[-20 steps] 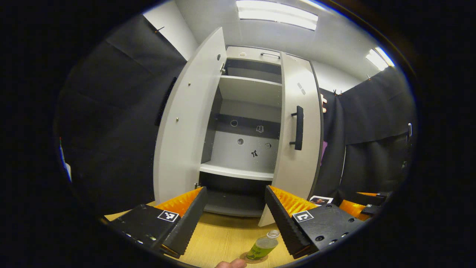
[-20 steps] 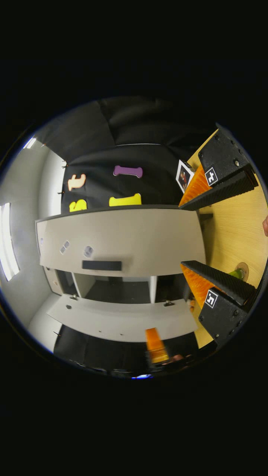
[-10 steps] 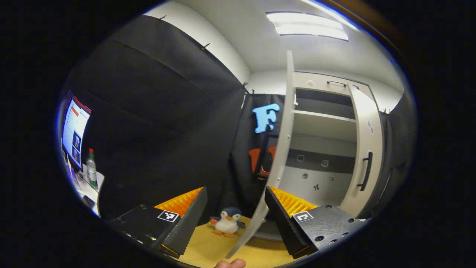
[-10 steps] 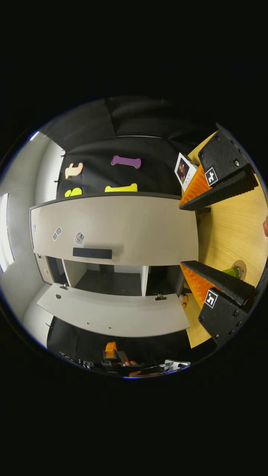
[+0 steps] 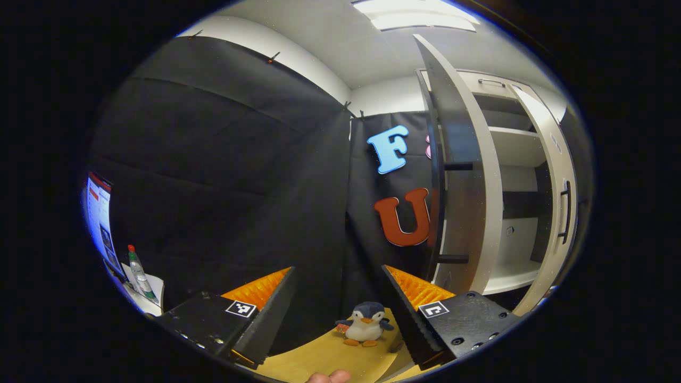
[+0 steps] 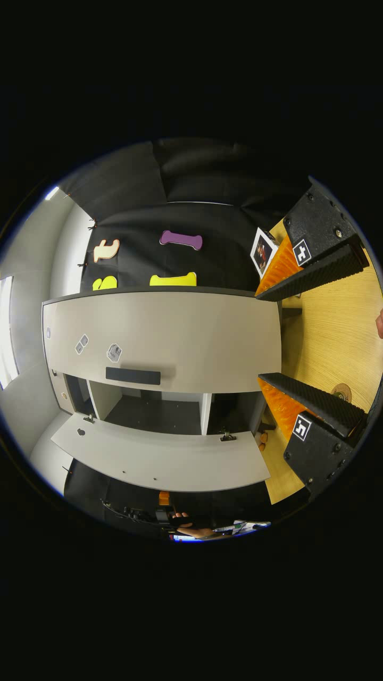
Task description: Grasp the bottle in the cabinet with the left hand and place it on the coaster, then close the right door with the right hand and the left door with the left hand.
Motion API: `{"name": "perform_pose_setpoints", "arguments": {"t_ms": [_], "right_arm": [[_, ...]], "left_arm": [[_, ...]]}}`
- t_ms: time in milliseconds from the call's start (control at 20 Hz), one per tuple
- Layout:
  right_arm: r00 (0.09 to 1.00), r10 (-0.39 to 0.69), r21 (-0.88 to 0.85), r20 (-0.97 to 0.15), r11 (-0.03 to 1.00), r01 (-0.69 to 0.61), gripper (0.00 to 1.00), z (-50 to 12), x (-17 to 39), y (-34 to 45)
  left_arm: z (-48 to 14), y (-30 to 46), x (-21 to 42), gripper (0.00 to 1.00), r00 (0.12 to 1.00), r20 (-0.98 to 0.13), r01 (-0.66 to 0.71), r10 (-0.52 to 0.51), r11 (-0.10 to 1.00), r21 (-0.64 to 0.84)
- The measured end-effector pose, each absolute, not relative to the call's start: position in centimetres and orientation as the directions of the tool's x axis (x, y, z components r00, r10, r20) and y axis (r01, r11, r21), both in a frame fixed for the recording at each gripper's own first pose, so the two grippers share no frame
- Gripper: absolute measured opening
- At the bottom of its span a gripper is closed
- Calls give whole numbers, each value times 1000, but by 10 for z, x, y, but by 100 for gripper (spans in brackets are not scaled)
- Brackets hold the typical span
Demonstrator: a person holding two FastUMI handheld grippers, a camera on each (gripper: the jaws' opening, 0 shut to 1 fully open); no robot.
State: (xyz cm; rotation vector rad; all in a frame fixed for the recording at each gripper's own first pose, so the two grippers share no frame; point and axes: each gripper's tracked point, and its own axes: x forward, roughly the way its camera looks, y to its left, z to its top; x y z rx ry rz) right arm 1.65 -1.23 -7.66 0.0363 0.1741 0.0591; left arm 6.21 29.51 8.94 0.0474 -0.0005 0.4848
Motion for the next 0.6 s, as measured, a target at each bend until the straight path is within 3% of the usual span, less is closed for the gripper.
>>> {"name": "perform_pose_setpoints", "arguments": {"t_ms": [50, 100, 200, 250, 300, 350, 400, 450, 600], "right_arm": [[983, 58, 39, -172, 998, -52, 83, -76, 17, -14], [984, 53, 38, -170, 998, -47, 83, -75, 17, -15], [984, 47, 43, -171, 998, -40, 83, -76, 17, -17], [983, 48, 46, -175, 998, -41, 83, -78, 17, -18], [983, 49, 47, -178, 998, -41, 83, -78, 17, -18], [983, 49, 47, -180, 998, -41, 83, -78, 17, -18], [983, 51, 52, -177, 998, -43, 83, -78, 17, -18], [984, 55, 60, -170, 997, -45, 83, -76, 18, -18], [985, 57, 76, -164, 996, -45, 83, -74, 20, -19]], "left_arm": [[88, 292, 64, 90, 890, 6, -456, 456, 888, 53], [92, 299, 63, 95, 880, 14, -474, 474, 878, 72], [97, 301, 68, 90, 880, 31, -474, 473, 876, 84], [95, 301, 73, 96, 886, 18, -464, 464, 884, 59], [92, 298, 76, 93, 893, 0, -449, 449, 893, 22], [89, 294, 76, 99, 901, -16, -434, 434, 901, -18], [88, 289, 75, 99, 905, -23, -426, 425, 903, -52], [87, 285, 74, 93, 907, -23, -422, 421, 904, -69], [91, 278, 71, 93, 903, -4, -429, 429, 902, -44]]}}
